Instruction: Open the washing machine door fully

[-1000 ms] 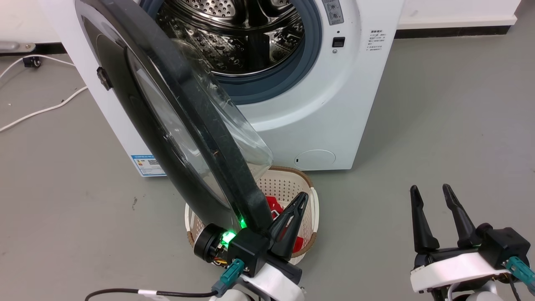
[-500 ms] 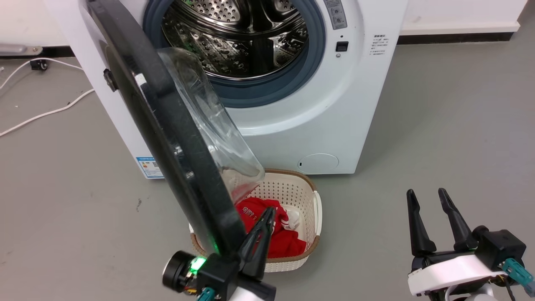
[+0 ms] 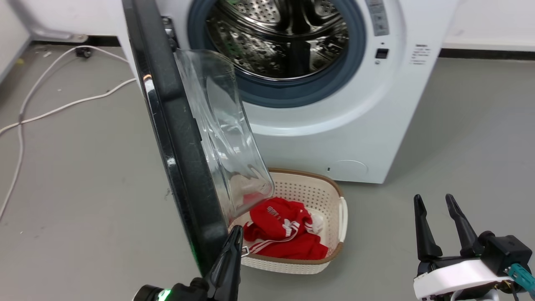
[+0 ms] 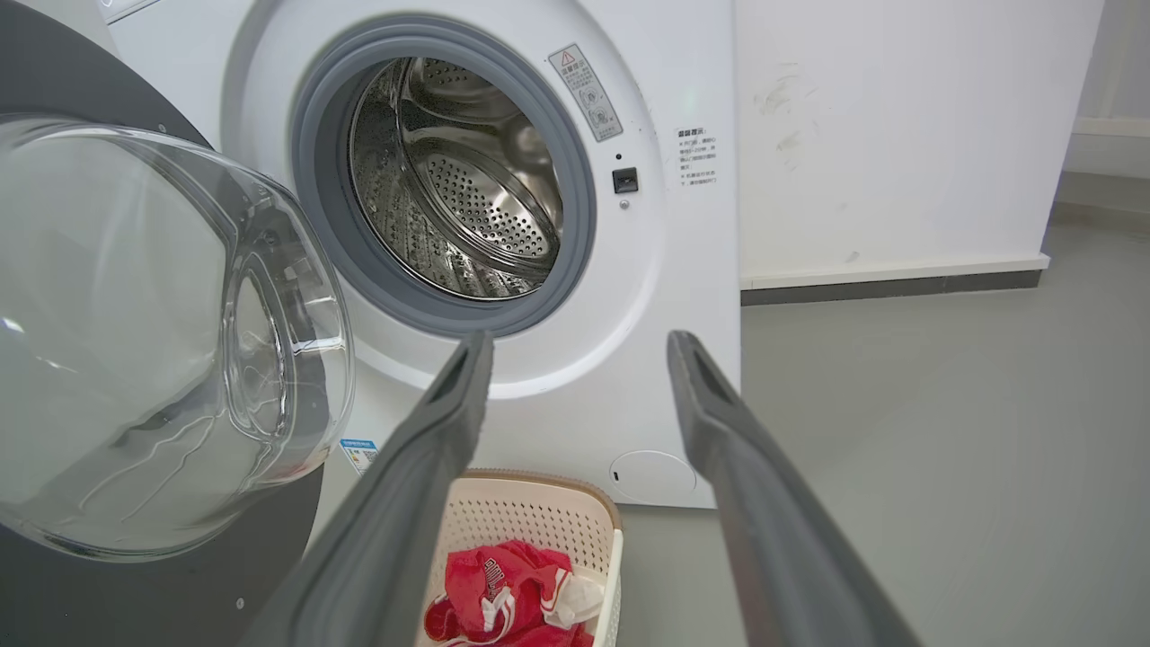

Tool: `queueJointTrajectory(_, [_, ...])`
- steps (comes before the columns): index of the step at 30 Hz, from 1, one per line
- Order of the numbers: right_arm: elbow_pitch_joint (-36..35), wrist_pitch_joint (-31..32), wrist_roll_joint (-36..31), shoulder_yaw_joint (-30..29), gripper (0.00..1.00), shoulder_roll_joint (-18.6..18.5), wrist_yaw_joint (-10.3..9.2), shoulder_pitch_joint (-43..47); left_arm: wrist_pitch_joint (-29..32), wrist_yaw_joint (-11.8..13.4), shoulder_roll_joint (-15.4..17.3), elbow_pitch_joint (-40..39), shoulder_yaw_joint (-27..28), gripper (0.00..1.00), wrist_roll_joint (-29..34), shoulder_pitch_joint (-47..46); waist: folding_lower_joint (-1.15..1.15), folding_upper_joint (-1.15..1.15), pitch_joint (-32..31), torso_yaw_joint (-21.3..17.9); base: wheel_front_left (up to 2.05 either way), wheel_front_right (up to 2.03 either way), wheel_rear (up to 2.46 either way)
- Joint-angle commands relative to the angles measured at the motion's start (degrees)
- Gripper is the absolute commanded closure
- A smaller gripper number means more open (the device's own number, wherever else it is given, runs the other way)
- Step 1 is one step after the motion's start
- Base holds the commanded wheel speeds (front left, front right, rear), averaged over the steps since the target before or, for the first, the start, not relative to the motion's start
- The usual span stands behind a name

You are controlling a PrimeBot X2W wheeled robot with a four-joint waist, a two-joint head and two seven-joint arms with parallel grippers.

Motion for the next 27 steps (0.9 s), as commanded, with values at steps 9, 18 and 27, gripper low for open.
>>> queueJointTrajectory(9, [-1.21,0.69,-0.67,-0.9,0.0,0.09,-0.04,1.28,0.69,3.47,2.27,-2.31,4.08,1.0,0.33,2.65,0.0,0.0,-0.59,6.83,0.0,0.0,0.0])
queueJointTrajectory(18, [-2.55,1.93,-1.24,-1.54,0.0,0.08,-0.04,1.31,-0.9,4.37,6.43,-0.19,12.71,1.0,-3.31,1.37,0.0,0.0,0.02,9.92,0.0,0.0,0.0])
queueJointTrajectory(27, [-4.78,3.31,-4.56,-3.38,0.0,0.07,-0.03,-0.2,-3.55,3.02,9.68,8.69,23.47,1.0,-10.39,-3.08,0.0,0.0,2.53,8.94,0.0,0.0,0.0])
